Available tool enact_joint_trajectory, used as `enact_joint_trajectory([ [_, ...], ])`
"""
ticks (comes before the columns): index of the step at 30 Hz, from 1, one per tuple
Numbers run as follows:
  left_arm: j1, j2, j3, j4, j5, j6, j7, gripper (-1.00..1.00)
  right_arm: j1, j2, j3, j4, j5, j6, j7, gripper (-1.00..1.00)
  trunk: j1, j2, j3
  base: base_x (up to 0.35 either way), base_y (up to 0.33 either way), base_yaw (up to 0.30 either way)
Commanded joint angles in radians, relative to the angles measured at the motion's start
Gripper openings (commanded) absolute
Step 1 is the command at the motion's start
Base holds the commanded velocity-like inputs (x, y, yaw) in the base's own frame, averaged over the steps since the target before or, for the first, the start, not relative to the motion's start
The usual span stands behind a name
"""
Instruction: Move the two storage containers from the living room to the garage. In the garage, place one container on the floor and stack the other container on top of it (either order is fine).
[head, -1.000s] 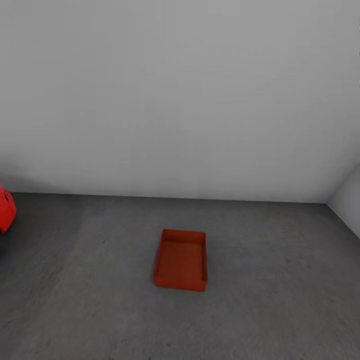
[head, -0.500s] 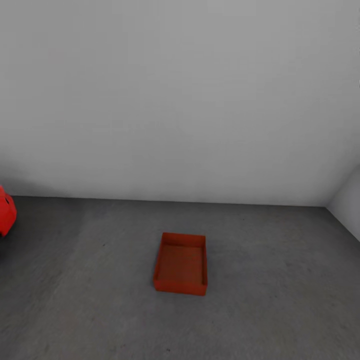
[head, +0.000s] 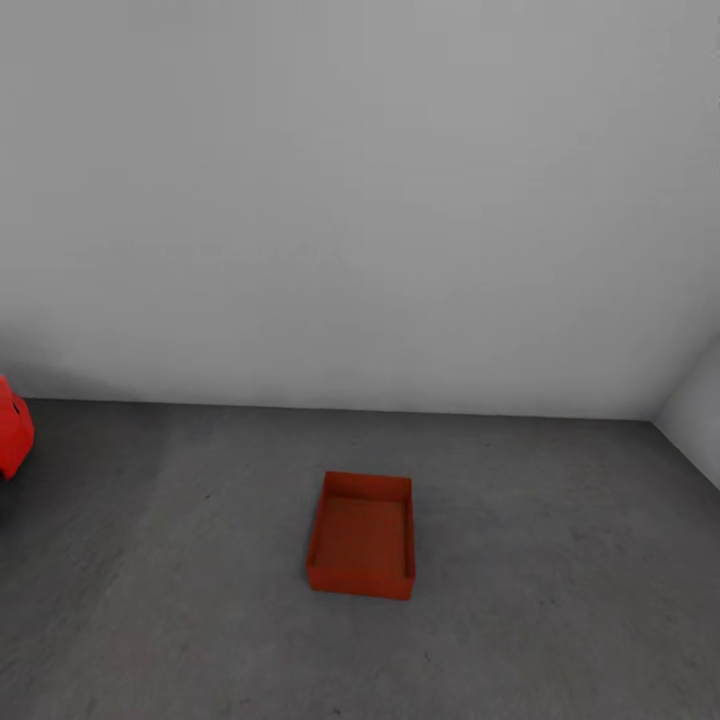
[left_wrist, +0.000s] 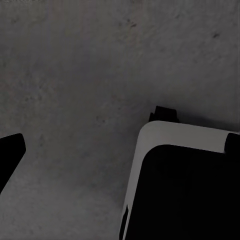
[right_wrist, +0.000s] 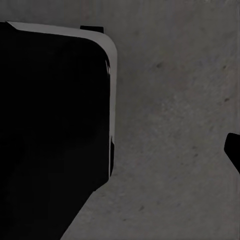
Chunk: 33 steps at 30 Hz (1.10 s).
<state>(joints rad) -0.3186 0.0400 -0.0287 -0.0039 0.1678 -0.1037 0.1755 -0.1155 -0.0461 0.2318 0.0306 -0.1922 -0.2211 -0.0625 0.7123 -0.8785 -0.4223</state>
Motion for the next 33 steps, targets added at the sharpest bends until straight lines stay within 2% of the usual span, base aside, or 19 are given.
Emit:
enact_joint_trajectory([
  [1,-0.001,0.0,-0.004,0.001,0.008,-0.004,0.001,1.0,-0.001,0.0,0.009,0.003,-0.009,-0.006,-0.001,1.0,0.0,-0.001,0.001,0.0,0.0,0.0],
  [33,-0.001,0.0,-0.004,0.001,0.008,-0.004,0.001,1.0,-0.002,0.006,0.011,0.003,-0.009,-0.006,0.0,1.0,0.0,-0.001,0.052,0.0,0.0,0.0],
])
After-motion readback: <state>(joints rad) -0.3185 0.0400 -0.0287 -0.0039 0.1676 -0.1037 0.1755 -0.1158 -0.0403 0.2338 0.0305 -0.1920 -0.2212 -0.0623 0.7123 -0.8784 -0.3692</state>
